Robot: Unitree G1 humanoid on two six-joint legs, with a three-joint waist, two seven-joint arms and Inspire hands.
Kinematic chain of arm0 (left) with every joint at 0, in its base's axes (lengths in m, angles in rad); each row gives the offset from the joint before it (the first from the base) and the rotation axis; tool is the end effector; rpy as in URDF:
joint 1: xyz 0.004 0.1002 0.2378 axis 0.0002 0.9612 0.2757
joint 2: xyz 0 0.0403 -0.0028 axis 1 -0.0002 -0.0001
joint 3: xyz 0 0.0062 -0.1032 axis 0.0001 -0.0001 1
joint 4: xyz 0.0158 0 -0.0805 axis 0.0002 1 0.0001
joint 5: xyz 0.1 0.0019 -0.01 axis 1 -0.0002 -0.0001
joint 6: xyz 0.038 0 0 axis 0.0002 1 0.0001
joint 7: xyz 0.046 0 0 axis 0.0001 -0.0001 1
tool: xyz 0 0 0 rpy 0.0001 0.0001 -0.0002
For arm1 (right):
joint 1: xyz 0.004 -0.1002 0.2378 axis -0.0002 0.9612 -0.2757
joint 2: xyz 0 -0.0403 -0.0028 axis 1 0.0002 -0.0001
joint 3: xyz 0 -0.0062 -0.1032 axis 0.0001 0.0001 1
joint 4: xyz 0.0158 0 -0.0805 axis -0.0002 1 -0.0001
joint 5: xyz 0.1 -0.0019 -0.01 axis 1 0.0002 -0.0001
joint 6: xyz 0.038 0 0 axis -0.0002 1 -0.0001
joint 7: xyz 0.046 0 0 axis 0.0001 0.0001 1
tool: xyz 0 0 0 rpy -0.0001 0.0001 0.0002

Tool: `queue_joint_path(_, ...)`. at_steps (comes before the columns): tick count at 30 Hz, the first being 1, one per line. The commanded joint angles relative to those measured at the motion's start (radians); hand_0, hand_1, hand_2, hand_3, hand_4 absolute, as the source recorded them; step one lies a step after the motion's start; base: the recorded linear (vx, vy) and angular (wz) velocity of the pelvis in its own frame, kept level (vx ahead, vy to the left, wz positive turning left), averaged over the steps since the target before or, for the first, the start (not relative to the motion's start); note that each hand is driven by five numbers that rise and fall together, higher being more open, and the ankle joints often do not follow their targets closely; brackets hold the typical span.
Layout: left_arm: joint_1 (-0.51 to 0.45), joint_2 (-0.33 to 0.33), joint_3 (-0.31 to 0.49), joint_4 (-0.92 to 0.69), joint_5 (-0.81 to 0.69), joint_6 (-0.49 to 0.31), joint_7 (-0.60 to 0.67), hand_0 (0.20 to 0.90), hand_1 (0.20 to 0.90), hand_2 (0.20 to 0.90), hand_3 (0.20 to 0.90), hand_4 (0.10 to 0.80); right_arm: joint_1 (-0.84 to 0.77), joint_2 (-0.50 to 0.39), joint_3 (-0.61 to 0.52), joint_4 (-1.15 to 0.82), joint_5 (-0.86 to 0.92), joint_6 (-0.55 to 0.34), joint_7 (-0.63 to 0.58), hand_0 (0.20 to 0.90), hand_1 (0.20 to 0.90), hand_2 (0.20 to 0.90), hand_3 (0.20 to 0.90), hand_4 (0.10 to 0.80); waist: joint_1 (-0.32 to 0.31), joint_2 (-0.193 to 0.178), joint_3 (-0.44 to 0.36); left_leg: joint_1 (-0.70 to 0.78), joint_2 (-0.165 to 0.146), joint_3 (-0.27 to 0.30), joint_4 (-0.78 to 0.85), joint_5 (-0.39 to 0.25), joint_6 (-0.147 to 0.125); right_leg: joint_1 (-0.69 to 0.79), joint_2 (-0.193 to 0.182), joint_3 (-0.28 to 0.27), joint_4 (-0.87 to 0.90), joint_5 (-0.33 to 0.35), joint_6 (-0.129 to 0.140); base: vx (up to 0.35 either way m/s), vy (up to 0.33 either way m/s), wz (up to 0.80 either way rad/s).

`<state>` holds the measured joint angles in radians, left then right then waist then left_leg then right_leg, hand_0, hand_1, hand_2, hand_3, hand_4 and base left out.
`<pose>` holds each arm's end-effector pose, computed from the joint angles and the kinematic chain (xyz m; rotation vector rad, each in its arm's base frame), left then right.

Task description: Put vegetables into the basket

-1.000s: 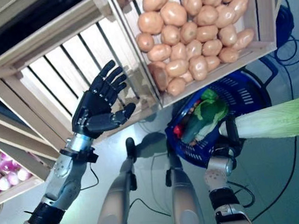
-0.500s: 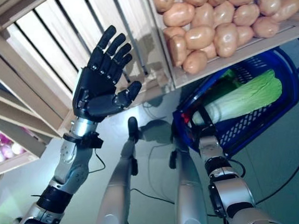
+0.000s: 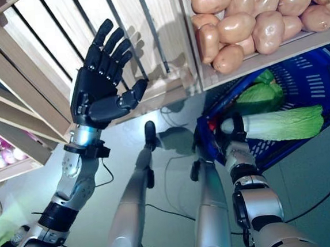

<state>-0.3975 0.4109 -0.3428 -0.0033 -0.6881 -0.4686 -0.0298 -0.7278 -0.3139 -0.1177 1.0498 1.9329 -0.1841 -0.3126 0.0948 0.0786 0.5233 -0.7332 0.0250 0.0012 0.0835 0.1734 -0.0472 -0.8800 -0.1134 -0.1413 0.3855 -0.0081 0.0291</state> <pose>0.2535 0.1456 0.1395 -0.2993 -0.6497 -0.4254 0.3148 -0.2316 0.0595 1.6858 0.1884 -0.7655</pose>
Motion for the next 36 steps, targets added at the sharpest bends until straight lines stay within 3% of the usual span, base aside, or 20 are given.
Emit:
queue_joint_path(1, -0.031, -0.009, 0.045, -0.144, 0.043, -0.139, -0.003, 0.9, 0.9, 0.9, 0.9, 0.8, 0.041, -0.073, -0.042, -0.055, 0.039, -0.081, -0.098, 0.9, 0.9, 0.9, 0.9, 0.8, -0.01, 0.063, -0.003, -0.077, -0.083, -0.023, 0.072, -0.03, 0.01, 0.063, 0.019, -0.011, -0.13, 0.11, 0.033, 0.0, 0.0, 0.0)
queue_joint_path(6, -0.029, 0.003, 0.05, -0.145, 0.01, -0.142, -0.009, 0.9, 0.9, 0.9, 0.9, 0.8, 0.051, -0.077, -0.056, -0.045, 0.027, -0.094, -0.133, 0.9, 0.9, 0.9, 0.9, 0.8, -0.01, 0.06, -0.003, -0.043, -0.085, -0.018, 0.069, -0.044, 0.012, 0.1, 0.018, -0.015, -0.133, 0.099, 0.032, -0.007, -0.002, 0.0)
queue_joint_path(11, -0.025, 0.028, 0.05, -0.162, -0.023, -0.088, -0.093, 0.9, 0.9, 0.9, 0.9, 0.8, 0.07, -0.055, -0.055, -0.038, -0.092, -0.082, -0.135, 0.9, 0.9, 0.9, 0.9, 0.8, -0.012, 0.042, -0.003, 0.046, -0.082, -0.017, 0.052, -0.061, 0.008, 0.198, 0.017, -0.028, -0.173, 0.106, 0.029, 0.001, -0.006, 0.0)
queue_joint_path(18, -0.003, 0.095, 0.055, -0.145, -0.117, -0.027, -0.186, 0.9, 0.9, 0.9, 0.9, 0.8, 0.154, -0.04, -0.044, 0.016, -0.241, -0.049, -0.165, 0.9, 0.9, 0.9, 0.9, 0.8, -0.017, 0.017, -0.034, 0.237, -0.043, -0.006, -0.029, -0.06, 0.003, 0.4, 0.025, -0.027, -0.258, 0.109, 0.027, 0.052, 0.03, -0.06)
queue_joint_path(22, 0.05, 0.118, 0.058, -0.145, -0.164, 0.065, -0.207, 0.9, 0.9, 0.9, 0.9, 0.8, 0.269, -0.019, -0.015, 0.003, -0.468, -0.04, -0.168, 0.9, 0.9, 0.9, 0.9, 0.8, -0.016, -0.001, -0.124, 0.34, -0.017, 0.008, -0.071, -0.07, 0.001, 0.506, 0.026, -0.02, -0.305, 0.102, 0.034, 0.188, 0.072, -0.03)
queue_joint_path(26, 0.153, 0.111, 0.051, -0.158, -0.091, 0.194, -0.312, 0.9, 0.9, 0.9, 0.9, 0.8, 0.447, 0.005, 0.036, -0.079, -0.777, -0.036, -0.173, 0.9, 0.9, 0.9, 0.9, 0.8, -0.022, -0.019, -0.208, 0.448, 0.0, 0.021, -0.117, -0.071, 0.002, 0.618, 0.024, -0.008, -0.358, 0.101, 0.044, 0.224, 0.084, -0.07)
queue_joint_path(30, 0.277, 0.094, 0.036, -0.123, -0.017, 0.328, -0.429, 0.9, 0.9, 0.9, 0.9, 0.8, 0.611, 0.003, 0.115, -0.182, -1.078, -0.06, -0.071, 0.9, 0.9, 0.9, 0.9, 0.8, -0.051, -0.039, -0.296, 0.539, 0.017, 0.034, -0.158, -0.067, -0.001, 0.716, 0.017, -0.003, -0.413, 0.112, 0.058, 0.257, 0.098, -0.06)
queue_joint_path(35, 0.354, 0.105, -0.034, 0.063, 0.142, 0.356, -0.468, 0.9, 0.9, 0.9, 0.9, 0.8, 0.739, -0.015, 0.236, -0.285, -1.276, -0.021, 0.164, 0.9, 0.9, 0.9, 0.9, 0.8, -0.094, -0.049, -0.384, 0.592, 0.03, 0.058, -0.171, -0.084, -0.004, 0.764, 0.005, 0.006, -0.448, 0.117, 0.079, 0.173, 0.098, -0.05)
queue_joint_path(36, 0.359, 0.106, -0.052, 0.108, 0.182, 0.322, -0.458, 0.9, 0.9, 0.9, 0.9, 0.8, 0.751, -0.021, 0.255, -0.283, -1.304, -0.019, 0.189, 0.9, 0.9, 0.9, 0.9, 0.8, -0.098, -0.05, -0.394, 0.602, 0.031, 0.064, -0.171, -0.088, -0.005, 0.769, 0.003, 0.004, -0.448, 0.115, 0.081, 0.163, 0.092, -0.14)
